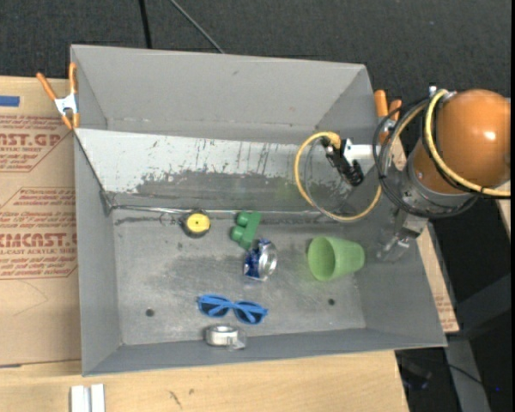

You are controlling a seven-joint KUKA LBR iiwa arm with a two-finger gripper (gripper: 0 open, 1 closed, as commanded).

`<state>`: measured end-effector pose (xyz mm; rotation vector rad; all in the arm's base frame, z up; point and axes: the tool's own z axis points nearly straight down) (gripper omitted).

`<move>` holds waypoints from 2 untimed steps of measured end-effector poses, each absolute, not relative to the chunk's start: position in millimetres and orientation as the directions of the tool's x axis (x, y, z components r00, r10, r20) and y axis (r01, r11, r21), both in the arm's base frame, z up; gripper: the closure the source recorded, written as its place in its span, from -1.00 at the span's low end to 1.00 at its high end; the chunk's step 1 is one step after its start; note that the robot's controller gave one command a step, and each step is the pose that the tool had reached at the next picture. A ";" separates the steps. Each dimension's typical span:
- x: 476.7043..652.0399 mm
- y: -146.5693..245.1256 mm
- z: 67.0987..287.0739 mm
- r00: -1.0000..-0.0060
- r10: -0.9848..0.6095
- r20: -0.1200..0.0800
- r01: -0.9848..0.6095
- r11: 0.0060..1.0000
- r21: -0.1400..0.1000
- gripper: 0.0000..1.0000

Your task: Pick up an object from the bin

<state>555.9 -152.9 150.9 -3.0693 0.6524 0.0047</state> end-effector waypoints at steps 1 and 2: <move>539.5 -116.2 92.9 0.933 -0.361 -0.010 -0.361 -0.933 -0.003 -1.00; 577.0 -84.7 67.9 0.910 -0.414 -0.005 -0.414 -0.910 -0.005 -1.00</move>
Offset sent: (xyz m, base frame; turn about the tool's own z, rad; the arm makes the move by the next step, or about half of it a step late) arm -0.0142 0.0318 -0.0540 -0.0458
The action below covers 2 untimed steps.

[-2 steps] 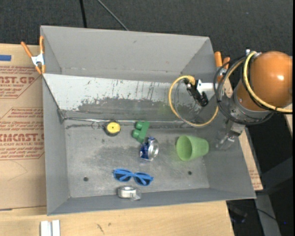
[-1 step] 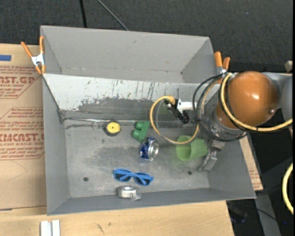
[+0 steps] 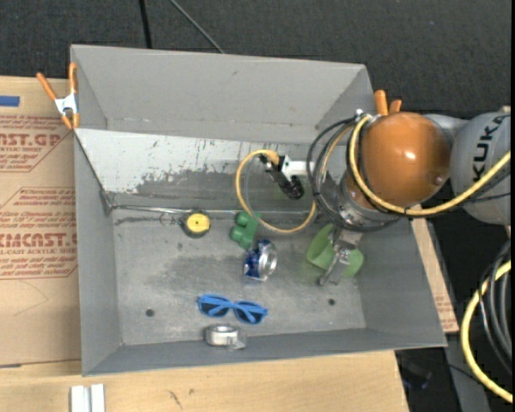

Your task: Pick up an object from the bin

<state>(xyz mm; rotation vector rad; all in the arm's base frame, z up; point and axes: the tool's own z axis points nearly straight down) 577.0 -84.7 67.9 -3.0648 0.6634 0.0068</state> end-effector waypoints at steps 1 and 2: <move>576.8 -87.7 69.6 0.909 -0.417 -0.003 -0.417 -0.909 -0.004 1.00; 557.8 -76.7 253.1 0.911 -0.413 0.004 -0.413 -0.911 -0.003 1.00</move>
Offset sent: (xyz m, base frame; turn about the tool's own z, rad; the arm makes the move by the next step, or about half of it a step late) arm 0.0000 0.0000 0.0000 0.0000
